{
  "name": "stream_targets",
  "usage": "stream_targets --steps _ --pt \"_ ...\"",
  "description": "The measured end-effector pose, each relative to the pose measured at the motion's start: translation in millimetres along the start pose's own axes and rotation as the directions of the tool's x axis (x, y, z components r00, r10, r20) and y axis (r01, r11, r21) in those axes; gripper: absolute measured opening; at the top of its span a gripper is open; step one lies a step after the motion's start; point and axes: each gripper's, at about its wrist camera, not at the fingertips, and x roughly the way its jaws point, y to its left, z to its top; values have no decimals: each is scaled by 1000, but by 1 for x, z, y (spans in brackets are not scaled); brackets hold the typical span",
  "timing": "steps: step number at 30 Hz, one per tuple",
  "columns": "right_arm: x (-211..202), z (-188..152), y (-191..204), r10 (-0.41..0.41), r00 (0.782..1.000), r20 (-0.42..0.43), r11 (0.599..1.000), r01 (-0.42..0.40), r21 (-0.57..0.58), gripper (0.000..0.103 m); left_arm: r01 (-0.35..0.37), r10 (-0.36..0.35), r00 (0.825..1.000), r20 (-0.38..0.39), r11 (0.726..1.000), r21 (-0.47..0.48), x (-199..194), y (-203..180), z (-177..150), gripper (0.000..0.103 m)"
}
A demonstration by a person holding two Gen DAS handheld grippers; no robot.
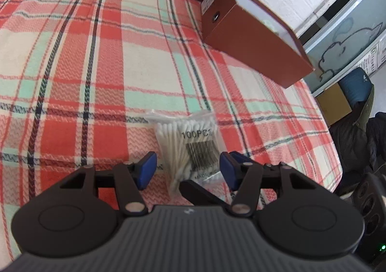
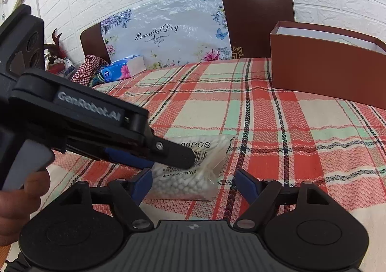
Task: Organize objects
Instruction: 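Carry the cotton swab bag into the brown box and open the left gripper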
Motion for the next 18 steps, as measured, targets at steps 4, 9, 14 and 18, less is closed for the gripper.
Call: stream_targets --steps 4,9,14,18 --pt "8 -3 3 8 1000 -11 1000 -8 -23 64 17 -17 1000 -1 1000 -9 7 5 1 41" --pt "5 5 5 30 999 22 998 -29 -47 46 5 -5 1000 14 1000 30 2 -10 13 34" --pt "-9 36 -13 -32 982 185 997 44 -59 46 16 -30 995 93 989 146 -2 -56 58 34" --pt "-11 76 -52 -89 952 293 994 103 -35 46 13 -53 987 149 967 255 13 -104 108 34"
